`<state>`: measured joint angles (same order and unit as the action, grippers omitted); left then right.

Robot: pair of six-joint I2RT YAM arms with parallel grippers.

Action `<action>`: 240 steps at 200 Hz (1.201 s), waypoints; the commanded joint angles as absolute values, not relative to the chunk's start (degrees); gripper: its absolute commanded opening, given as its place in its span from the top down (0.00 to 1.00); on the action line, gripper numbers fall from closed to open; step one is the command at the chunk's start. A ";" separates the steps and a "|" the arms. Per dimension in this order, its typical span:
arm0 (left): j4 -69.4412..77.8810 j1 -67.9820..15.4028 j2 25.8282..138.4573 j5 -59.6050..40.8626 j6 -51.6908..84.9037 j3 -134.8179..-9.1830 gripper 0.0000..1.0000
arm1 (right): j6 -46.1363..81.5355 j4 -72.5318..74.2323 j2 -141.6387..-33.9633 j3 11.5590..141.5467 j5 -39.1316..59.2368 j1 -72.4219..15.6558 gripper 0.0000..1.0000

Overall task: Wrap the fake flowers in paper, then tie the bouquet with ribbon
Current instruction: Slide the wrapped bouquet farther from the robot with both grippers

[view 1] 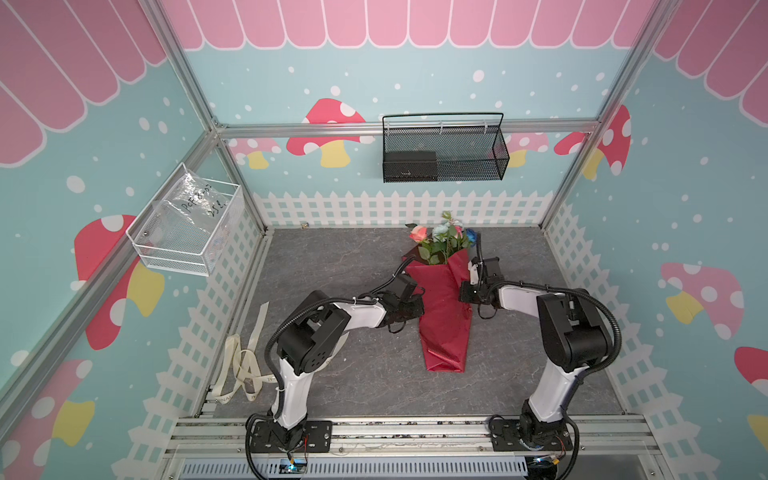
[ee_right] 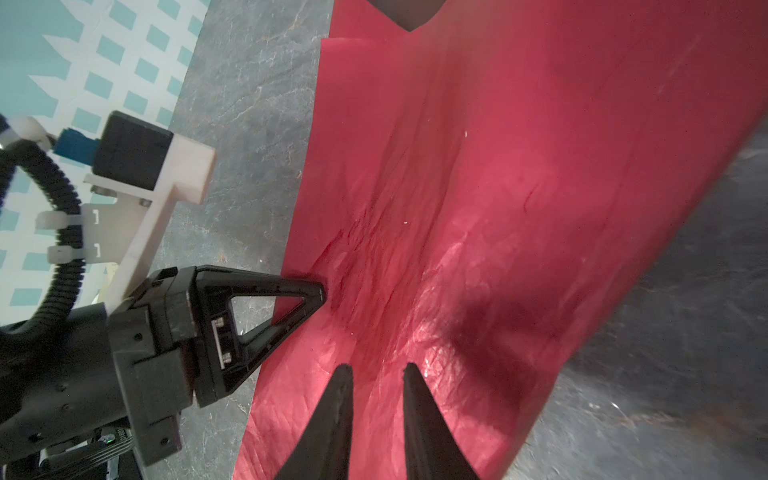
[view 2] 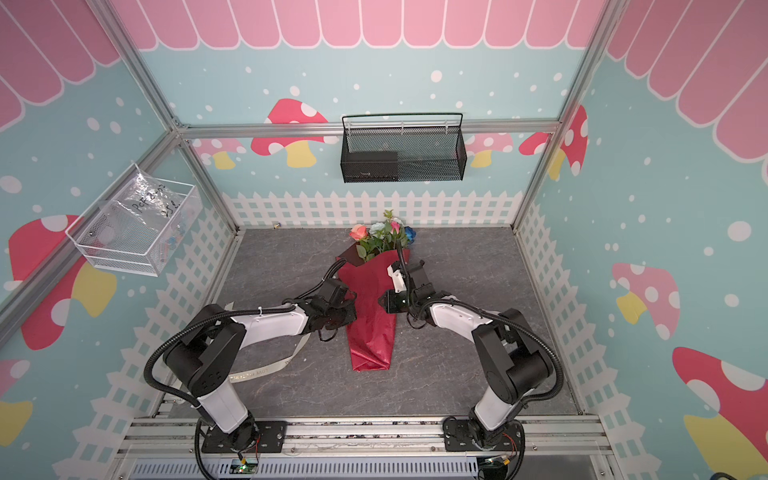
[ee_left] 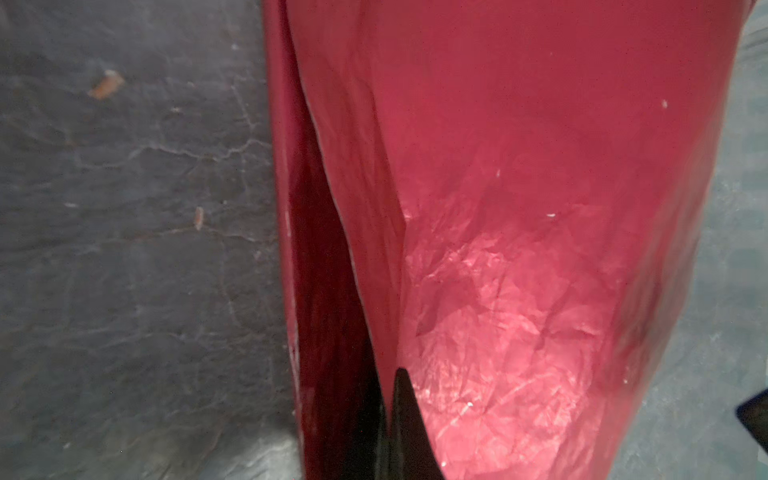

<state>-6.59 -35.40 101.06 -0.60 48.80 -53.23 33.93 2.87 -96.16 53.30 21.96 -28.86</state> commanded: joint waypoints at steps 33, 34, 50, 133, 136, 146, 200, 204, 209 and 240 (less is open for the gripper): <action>-6.68 -35.70 103.31 0.09 48.08 -53.26 1.00 | 33.53 5.23 -105.13 58.75 26.02 -25.55 0.77; -6.68 -35.69 103.34 0.04 48.12 -53.31 1.00 | 33.46 5.25 -105.30 58.82 26.02 -25.48 0.77; -6.63 -35.72 103.54 0.09 48.09 -53.35 1.00 | 33.28 5.48 -107.36 60.37 25.96 -24.25 0.77; -6.88 -35.46 103.80 -0.39 47.83 -53.09 1.00 | 35.44 12.18 -118.01 65.93 30.46 -16.74 0.78; -6.88 -35.46 103.80 -0.43 47.83 -53.09 1.00 | 35.62 12.51 -118.44 66.11 30.56 -16.51 0.78; -6.84 -35.51 103.80 -0.50 47.73 -53.14 1.00 | 35.86 13.45 -119.52 66.86 31.04 -15.77 0.78; -6.07 -35.56 103.80 -1.33 47.95 -52.51 1.00 | 37.08 15.82 -125.01 72.94 32.34 -11.65 0.77; -5.98 -35.55 103.84 -1.38 47.94 -52.47 1.00 | 37.09 15.87 -125.41 73.44 32.22 -11.32 0.77; -5.90 -35.58 103.72 -1.45 47.98 -52.39 1.00 | 37.11 15.83 -125.82 74.07 32.06 -11.01 0.77; -5.90 -35.59 103.64 -1.77 47.95 -52.29 1.00 | 37.96 15.80 -129.87 78.37 32.18 -8.12 0.77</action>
